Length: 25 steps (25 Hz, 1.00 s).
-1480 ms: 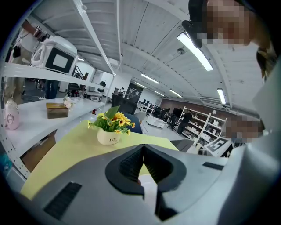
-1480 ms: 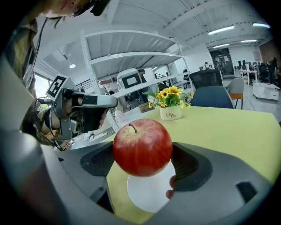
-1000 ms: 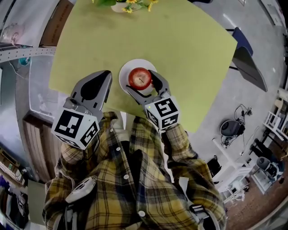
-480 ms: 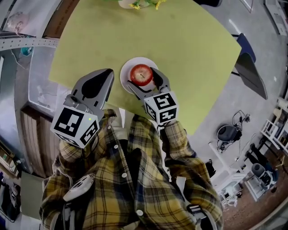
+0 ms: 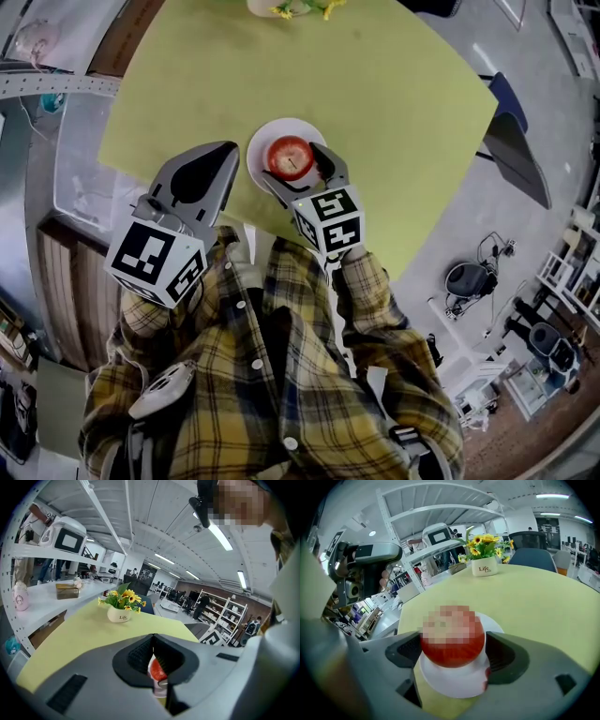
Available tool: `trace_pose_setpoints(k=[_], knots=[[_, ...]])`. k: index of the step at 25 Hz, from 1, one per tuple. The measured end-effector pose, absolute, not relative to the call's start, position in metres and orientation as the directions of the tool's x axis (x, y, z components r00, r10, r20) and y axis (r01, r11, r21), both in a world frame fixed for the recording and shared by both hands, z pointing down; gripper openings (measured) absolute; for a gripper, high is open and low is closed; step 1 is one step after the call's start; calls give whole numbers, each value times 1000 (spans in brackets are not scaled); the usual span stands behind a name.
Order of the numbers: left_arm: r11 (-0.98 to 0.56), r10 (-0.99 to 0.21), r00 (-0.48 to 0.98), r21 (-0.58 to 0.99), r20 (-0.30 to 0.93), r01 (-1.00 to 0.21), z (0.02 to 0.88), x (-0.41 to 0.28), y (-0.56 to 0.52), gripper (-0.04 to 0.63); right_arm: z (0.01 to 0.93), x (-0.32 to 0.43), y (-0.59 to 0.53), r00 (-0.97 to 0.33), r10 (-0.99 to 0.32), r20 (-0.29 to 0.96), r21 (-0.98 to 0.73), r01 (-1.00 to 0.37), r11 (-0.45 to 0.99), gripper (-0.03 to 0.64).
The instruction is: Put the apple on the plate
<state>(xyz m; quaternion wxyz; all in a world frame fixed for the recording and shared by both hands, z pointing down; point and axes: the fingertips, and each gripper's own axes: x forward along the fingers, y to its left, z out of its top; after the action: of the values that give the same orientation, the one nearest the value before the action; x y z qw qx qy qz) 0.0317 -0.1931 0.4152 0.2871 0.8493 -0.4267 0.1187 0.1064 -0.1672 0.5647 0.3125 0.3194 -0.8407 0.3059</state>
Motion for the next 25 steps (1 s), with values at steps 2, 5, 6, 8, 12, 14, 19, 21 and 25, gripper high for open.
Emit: trace_pose_setpoints(k=[2,5,6,8,12,14,19,21,25], knots=[[-474,-656,612,390,442,-790,415,32,-193,8,562,106,-167,-596,-352,721,-303,-729,614,397],[-474,-656,614,393,439,-788,411,33,-194,8,555,107,-168,-595,-360,718,-291,-727,621,397],[-475,-656,615,393,438,-787,409,34,-195,8,552,108,-168,-595,-365,716,-287,-728,622,397],[-481,-655,619,392,433,-784,408,34,-194,8,547,108,-169,-592,-378,712,-280,-732,621,397],[-496,-657,627,387,417,-777,406,31,-191,8,537,107,-166,-599,-399,694,-284,-737,613,397],[-499,-663,629,386,406,-775,401,32,-193,8,529,108,-166,-607,-410,681,-295,-739,606,397],[-501,-691,625,383,364,-776,378,32,-202,8,505,108,-167,-624,-422,657,-309,-734,604,397],[-521,-698,634,373,332,-768,366,34,-207,8,491,110,-171,-626,-448,638,-311,-742,594,397],[-548,-708,648,360,280,-755,341,39,-210,8,459,115,-178,-632,-506,587,-309,-753,581,396]])
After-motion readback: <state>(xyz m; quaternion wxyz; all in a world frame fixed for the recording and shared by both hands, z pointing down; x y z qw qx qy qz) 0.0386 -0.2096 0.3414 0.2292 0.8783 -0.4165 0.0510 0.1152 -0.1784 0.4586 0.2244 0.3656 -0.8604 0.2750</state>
